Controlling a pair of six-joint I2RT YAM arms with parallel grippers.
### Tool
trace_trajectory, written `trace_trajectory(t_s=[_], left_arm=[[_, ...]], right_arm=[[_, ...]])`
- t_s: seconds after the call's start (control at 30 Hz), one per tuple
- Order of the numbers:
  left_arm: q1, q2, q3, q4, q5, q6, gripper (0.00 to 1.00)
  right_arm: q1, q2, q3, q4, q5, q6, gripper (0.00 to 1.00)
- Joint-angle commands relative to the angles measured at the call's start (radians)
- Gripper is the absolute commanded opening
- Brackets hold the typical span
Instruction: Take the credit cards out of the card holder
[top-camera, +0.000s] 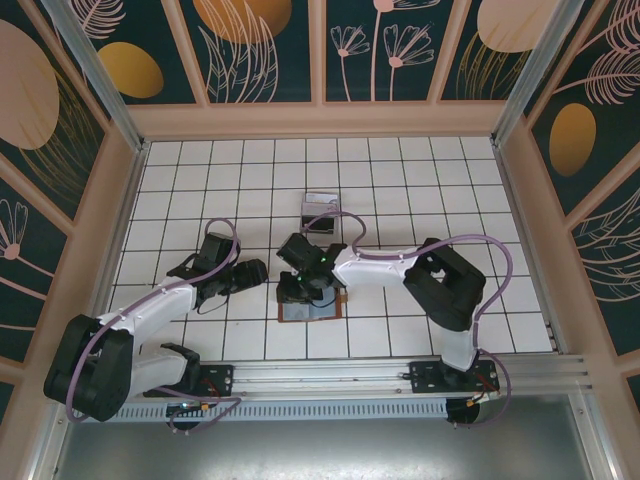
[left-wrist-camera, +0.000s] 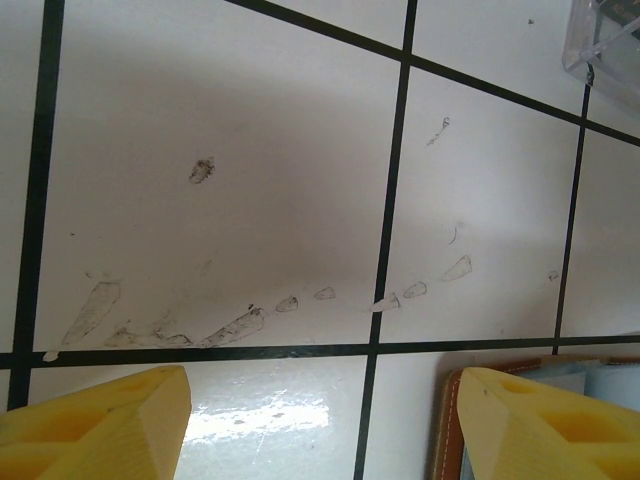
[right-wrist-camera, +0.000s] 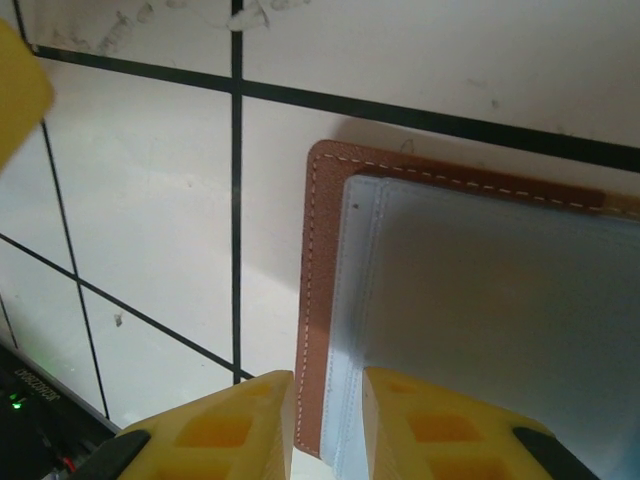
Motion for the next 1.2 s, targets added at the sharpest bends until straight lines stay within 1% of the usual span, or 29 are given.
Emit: trace_trajectory(t_s=[0.0, 0.2, 0.43, 0.63, 0.97, 1.03, 1.13, 1.17], left_arm=[[0.006, 0.0, 0.017, -0.011, 0.021, 0.023, 0.72], [0.005, -0.003, 0.019, -0.012, 0.023, 0.023, 0.72], [0.005, 0.005, 0.02, -0.009, 0.027, 0.027, 0.72], [0.005, 0.022, 0.027, -0.004, 0.038, 0.034, 0.72], [0.005, 0.033, 0.02, 0.007, 0.069, 0.037, 0.72], [0.005, 0.042, 0.024, 0.007, 0.074, 0.041, 0.72], [0.005, 0.046, 0.025, 0.011, 0.079, 0.043, 0.72], [0.005, 0.048, 0.025, 0.013, 0.08, 0.043, 0.72]], right_arm=[[0.012, 0.025, 0.022, -0.013, -0.002, 0.017, 0.25], [0.017, 0.031, 0.026, -0.054, 0.029, 0.023, 0.26], [0.029, 0.032, 0.067, -0.186, 0.134, 0.015, 0.27], [0.042, 0.033, 0.101, -0.26, 0.194, 0.02, 0.3], [0.07, 0.073, 0.212, -0.429, 0.32, 0.028, 0.33], [0.072, 0.077, 0.22, -0.433, 0.324, 0.034, 0.33], [0.08, 0.061, 0.226, -0.381, 0.307, 0.029, 0.33], [0.08, 0.057, 0.219, -0.347, 0.272, 0.03, 0.33]])
